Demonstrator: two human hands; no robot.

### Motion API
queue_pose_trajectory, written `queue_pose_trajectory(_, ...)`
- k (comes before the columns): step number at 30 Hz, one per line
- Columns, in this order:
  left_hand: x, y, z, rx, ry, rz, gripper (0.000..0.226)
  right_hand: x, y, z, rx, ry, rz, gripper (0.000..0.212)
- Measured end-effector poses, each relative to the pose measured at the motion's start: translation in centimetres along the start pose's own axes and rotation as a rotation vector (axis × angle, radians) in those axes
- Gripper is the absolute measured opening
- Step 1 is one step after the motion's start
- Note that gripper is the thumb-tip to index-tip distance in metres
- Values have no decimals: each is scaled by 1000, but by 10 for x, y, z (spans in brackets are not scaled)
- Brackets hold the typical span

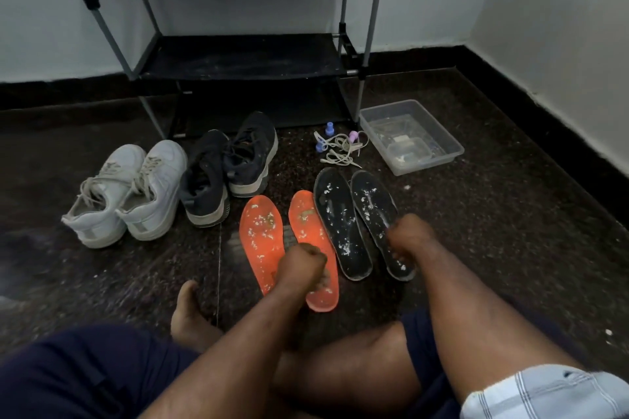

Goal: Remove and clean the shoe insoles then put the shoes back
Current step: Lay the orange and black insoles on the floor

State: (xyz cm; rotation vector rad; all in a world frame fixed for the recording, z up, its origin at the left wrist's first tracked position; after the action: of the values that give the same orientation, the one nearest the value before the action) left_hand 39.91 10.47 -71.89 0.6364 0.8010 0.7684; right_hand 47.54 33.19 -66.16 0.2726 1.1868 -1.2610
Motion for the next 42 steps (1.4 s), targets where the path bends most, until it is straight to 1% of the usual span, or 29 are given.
queue_pose_trajectory(2, -44, 2, -12, 33, 150, -114, 11, 26, -29, 6, -120, -72, 2, 13)
queue_pose_trajectory(4, -86, -7, -19, 16, 298, -254, 11, 51, -59, 24, -230, -157, -2, 7)
queue_pose_trajectory(6, -112, -25, -24, -44, 353, -341, 14, 72, -85, 38, -352, -185, 28, 11)
queue_pose_trajectory(8, -123, -43, -34, -90, 351, -364, 30, 88, -97, 46, -424, -160, 65, 25)
queue_pose_trajectory(10, -124, -57, -45, -114, 342, -359, 43, 95, -101, 48, -446, -119, 81, 32)
queue_pose_trajectory(14, -119, -52, -45, -72, 367, -338, 36, 91, -97, 38, -428, -30, 121, 27)
queue_pose_trajectory(16, -119, -51, -46, -86, 375, -327, 39, 90, -95, 33, -419, -6, 143, 23)
queue_pose_trajectory(19, -119, -53, -49, -117, 378, -299, 46, 94, -92, 27, -411, -5, 172, 21)
queue_pose_trajectory(22, -119, -53, -52, -104, 379, -270, 50, 99, -95, 24, -424, -10, 195, 26)
queue_pose_trajectory(24, -118, -57, -54, -122, 371, -236, 52, 101, -95, 22, -431, -3, 206, 29)
queue_pose_trajectory(27, -120, -60, -56, -157, 347, -213, 53, 102, -96, 21, -450, 13, 227, 28)
queue_pose_trajectory(31, -121, -61, -55, -171, 353, -276, 59, 103, -97, 22, -471, 54, 234, 29)
queue_pose_trajectory(34, -116, -58, -53, -122, 373, -327, 65, 106, -97, 23, -488, 55, 250, 30)
queue_pose_trajectory(36, -114, -55, -53, -99, 388, -349, 63, 108, -97, 24, -498, 52, 267, 32)
queue_pose_trajectory(38, -113, -54, -54, -108, 390, -324, 60, 108, -98, 23, -508, 48, 281, 36)
queue_pose_trajectory(42, -114, -58, -55, -164, 393, -240, 62, 108, -98, 23, -530, 41, 281, 38)
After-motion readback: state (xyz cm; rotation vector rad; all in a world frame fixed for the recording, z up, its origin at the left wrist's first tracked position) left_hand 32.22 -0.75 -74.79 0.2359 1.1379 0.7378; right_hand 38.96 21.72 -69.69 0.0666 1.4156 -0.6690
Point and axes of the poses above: each hand's wrist, its own z-axis away from the middle knuckle, its own x-axis out of the palm, y = z × x, the point moved 9 cm from there along -z, towards the middle knuckle, and after that the axes turned 6 degrees about y, right-handed, at the moved point
